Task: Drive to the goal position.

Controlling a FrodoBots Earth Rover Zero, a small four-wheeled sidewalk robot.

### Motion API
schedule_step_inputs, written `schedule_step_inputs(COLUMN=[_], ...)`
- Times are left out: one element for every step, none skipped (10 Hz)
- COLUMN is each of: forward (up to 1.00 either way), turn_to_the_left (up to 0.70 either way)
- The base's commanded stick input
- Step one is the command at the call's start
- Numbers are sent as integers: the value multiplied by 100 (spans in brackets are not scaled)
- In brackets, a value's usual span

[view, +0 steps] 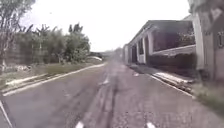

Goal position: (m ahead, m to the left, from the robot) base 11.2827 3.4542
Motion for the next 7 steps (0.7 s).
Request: schedule_step_inputs(forward=[100, 100, 100, 100, 100, 100, 100], turn_to_the_left=[0, 0, 0, 0, 0, 0, 0])
